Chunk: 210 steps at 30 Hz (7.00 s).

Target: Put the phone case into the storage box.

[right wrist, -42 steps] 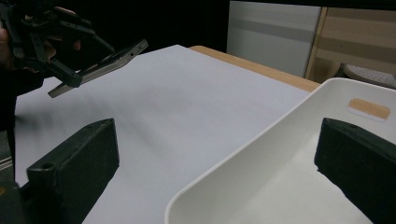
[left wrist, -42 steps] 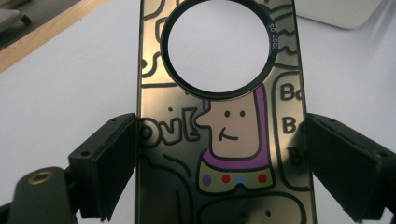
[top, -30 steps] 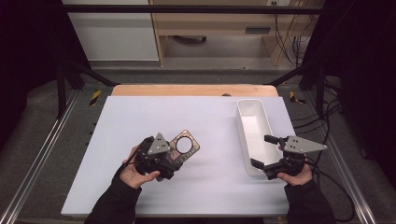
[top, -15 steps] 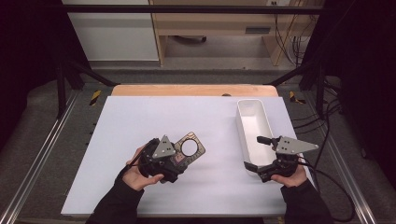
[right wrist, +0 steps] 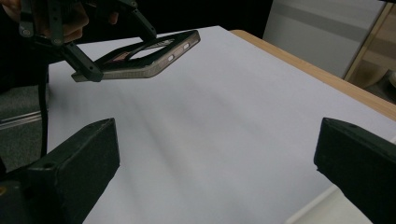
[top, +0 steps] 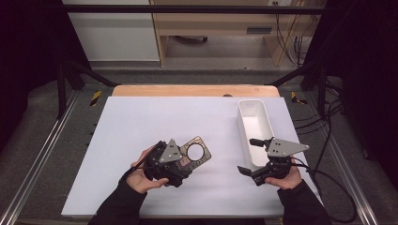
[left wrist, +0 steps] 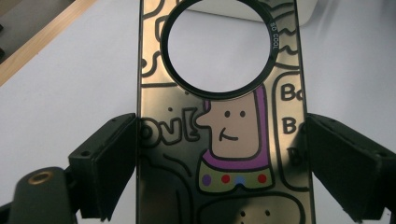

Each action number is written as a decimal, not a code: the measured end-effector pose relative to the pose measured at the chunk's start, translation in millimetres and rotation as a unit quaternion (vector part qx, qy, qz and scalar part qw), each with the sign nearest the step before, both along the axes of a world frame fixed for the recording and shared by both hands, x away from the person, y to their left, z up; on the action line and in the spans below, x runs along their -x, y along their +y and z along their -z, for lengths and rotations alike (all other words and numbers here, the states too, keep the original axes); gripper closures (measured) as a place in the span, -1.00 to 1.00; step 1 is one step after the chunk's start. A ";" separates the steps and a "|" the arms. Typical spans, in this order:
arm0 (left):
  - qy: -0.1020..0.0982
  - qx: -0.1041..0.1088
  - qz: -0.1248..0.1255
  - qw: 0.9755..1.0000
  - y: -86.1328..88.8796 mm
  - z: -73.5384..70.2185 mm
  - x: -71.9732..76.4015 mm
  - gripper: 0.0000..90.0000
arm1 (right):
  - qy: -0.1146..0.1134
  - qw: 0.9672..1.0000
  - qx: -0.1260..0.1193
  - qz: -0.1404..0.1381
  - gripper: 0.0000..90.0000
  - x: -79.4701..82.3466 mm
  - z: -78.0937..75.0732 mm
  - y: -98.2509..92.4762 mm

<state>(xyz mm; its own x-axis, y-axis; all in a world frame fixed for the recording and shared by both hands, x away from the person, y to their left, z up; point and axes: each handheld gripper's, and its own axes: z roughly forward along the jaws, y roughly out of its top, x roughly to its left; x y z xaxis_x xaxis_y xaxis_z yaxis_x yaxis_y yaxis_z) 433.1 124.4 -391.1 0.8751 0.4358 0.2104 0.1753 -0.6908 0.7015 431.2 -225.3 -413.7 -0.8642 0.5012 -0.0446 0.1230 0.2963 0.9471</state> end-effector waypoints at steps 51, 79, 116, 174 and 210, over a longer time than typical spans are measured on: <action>-0.033 -0.062 0.098 0.993 -26.7 -10.2 16.9 -0.74 | -0.036 0.989 0.079 -0.117 -0.96 6.8 -14.4 57.0; -0.031 -0.059 0.146 0.987 -34.1 -16.1 22.5 -0.74 | -0.049 0.980 0.115 -0.158 -0.93 7.1 -18.0 70.3; -0.008 -0.059 0.199 0.978 -36.7 -11.1 23.4 -0.74 | -0.064 0.965 0.107 -0.229 -0.78 8.5 -6.5 80.5; 0.042 -0.009 0.140 0.989 -14.9 -8.7 6.9 -0.91 | -0.003 0.970 0.121 -0.210 -0.72 -1.0 -23.3 66.4; 0.105 -0.069 0.149 0.981 -29.1 11.1 -4.6 -1.00 | 0.045 0.940 0.253 -0.224 -0.72 -12.1 -54.0 95.1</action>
<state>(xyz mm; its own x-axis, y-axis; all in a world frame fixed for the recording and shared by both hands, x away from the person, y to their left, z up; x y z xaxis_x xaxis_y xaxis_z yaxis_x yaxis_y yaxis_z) 437.7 95.3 -402.2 0.9897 0.1341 0.0498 0.0823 -0.8187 0.5683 443.3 -130.1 -359.7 -0.9952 0.0196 -0.0962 -0.0494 0.7470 0.6630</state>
